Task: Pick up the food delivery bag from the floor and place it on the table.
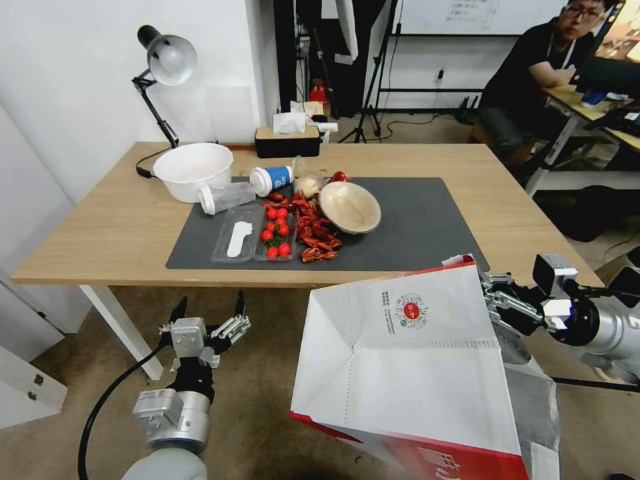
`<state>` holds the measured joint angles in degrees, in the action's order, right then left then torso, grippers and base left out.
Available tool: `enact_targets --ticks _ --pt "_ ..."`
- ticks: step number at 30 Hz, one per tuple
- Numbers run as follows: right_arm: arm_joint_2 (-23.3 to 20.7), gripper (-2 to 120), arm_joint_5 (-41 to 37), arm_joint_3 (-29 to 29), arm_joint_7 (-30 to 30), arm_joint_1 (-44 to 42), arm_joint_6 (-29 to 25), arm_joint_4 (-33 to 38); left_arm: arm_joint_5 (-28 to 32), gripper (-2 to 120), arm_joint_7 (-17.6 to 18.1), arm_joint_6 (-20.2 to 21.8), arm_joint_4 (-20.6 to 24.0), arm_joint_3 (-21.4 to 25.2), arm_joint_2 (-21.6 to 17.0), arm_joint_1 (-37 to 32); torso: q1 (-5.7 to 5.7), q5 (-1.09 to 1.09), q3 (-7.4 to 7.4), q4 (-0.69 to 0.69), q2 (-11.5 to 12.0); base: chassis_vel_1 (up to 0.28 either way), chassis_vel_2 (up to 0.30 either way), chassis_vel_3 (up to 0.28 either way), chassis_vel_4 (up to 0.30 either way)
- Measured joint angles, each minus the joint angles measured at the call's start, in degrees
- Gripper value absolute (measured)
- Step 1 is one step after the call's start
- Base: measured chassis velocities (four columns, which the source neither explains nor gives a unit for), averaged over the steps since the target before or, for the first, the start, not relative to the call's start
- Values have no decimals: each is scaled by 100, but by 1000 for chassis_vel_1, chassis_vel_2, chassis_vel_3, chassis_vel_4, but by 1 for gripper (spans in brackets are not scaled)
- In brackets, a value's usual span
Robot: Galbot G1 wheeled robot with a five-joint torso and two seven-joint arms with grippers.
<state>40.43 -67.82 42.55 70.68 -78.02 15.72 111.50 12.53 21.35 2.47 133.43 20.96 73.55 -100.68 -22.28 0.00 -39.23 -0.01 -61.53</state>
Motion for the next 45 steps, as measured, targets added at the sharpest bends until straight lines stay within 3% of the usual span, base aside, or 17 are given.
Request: enact_targets --ticks 9,13,15,19,25,26,27,29,31,36,39,45 --pt "-7 0 -161 166 -282 -77 -163 39 -5 100 -2 -13 -21 -13 30 4 12 0 14 0 26 0 0 0 0" --pt "-83 0 -555 458 -724 -164 -251 178 -6 100 -1 -28 -22 -8 32 2 15 0 18 0 33 0 0 0 0" --pt "-190 0 -1049 697 -1464 -252 -319 387 -9 100 -1 -65 -22 0 33 -13 17 1 20 0 37 0 0 0 0" --pt "-395 0 -1717 1063 -2048 -346 -327 644 -13 100 0 -84 -22 0 45 -10 18 -1 23 -1 40 0 0 0 0" --pt "-677 0 -2110 1319 -2878 -291 -427 829 -26 100 5 -92 0 -4 69 -17 21 0 24 0 44 0 0 0 0" --pt "-826 0 -2327 1397 -3803 -225 -608 970 -28 100 5 -98 11 -6 69 -16 21 1 25 0 46 0 0 0 0" --pt "-914 0 -2496 1414 -4317 -157 -736 1038 -28 100 5 -105 15 -7 63 -16 21 0 25 0 47 0 0 0 0" --pt "-935 0 -2536 1416 -4427 -137 -765 1047 -28 100 5 -106 17 -7 60 -16 21 0 26 1 47 0 0 0 0" --pt "-1119 0 -2847 1425 -5114 36 -981 1041 -26 100 9 -117 23 -4 40 -15 22 0 27 1 50 0 0 0 0" --pt "-1226 0 -3083 1431 -5692 130 -1140 1022 -10 100 10 -122 32 0 14 -14 22 0 28 1 51 0 0 0 0" --pt "-1278 0 -3186 1413 -6633 205 -1400 1031 18 100 10 -114 21 -11 -14 27 24 0 29 -1 53 0 0 0 0" --pt "-1306 0 -3227 1280 -7198 295 -1654 905 6 100 10 -109 7 -42 -1 24 24 0 29 1 55 0 0 0 0"
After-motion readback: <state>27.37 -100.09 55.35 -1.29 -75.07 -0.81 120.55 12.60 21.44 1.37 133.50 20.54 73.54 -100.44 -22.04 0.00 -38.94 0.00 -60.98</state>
